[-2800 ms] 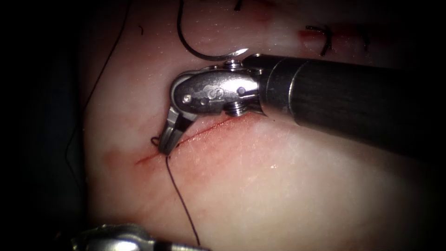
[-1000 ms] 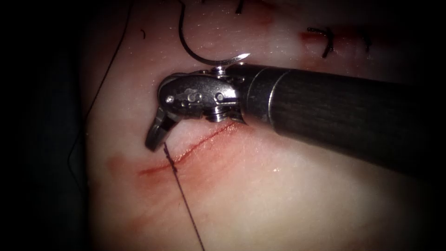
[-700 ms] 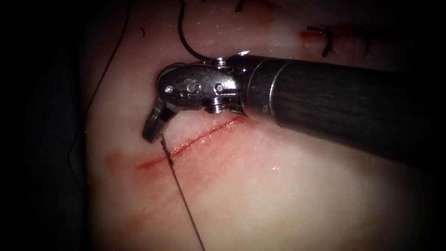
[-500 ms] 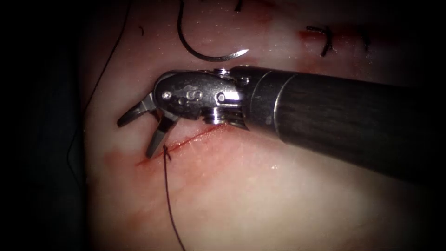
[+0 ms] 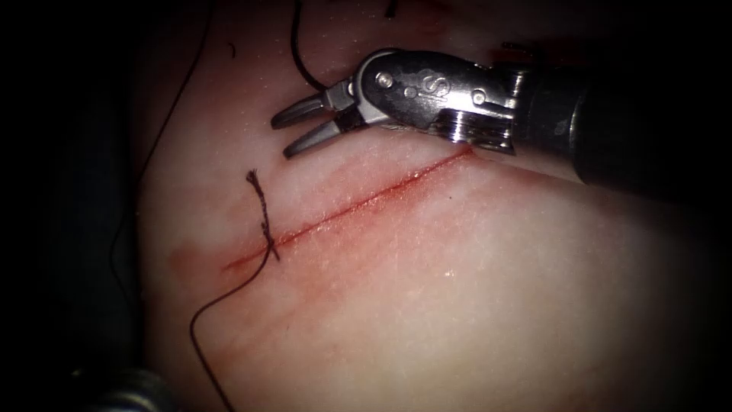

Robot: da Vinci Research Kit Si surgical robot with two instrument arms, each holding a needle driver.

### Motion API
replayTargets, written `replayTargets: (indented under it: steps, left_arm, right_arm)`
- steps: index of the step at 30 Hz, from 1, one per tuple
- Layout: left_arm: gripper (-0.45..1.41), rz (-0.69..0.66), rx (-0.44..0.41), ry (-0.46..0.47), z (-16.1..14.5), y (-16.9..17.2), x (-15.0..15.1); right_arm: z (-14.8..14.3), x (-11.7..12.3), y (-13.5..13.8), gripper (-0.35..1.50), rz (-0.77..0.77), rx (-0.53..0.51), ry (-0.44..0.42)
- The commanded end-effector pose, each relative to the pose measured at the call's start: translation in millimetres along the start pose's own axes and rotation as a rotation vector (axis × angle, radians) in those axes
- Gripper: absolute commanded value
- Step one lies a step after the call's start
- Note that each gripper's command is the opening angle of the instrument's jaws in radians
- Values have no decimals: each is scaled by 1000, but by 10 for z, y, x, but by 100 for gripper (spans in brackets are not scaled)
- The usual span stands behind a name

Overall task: Wound Closure
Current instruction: Loop the suture once around the right needle driver counter clockwise.

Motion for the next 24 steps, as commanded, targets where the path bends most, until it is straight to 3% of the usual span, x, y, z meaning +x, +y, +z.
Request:
replayTargets:
  steps: [1, 3, 7, 9, 12, 14, 17, 24]
  left_arm:
    - [-35, 25, -5, -29, 1, -9, 0]
    - [-35, 42, -9, -55, -2, -12, 2]
    - [-35, 125, -42, -201, -14, -24, 7]
    - [-35, 136, -51, -231, -16, -25, 6]
    - [-35, 184, -77, -395, -27, -31, -2]
    - [-35, 193, -73, -417, -29, -32, -4]
    - [-35, 238, -80, -524, -44, -34, -13]
    - [-35, 248, -81, -570, -67, -29, -15]
  right_arm:
    - [23, -5, -9, -35, -3, 17, 25]
    - [30, -5, -12, -35, -6, 13, 35]
    - [66, 4, -20, -35, -11, 40, 70]
    - [73, 6, -20, -35, -11, 44, 75]
    - [106, 9, -12, -35, -15, 81, 86]
    - [114, 8, -9, -35, -17, 92, 88]
    - [140, -1, -3, -35, -41, 148, 96]
    - [175, -23, -5, -35, -16, 275, 100]
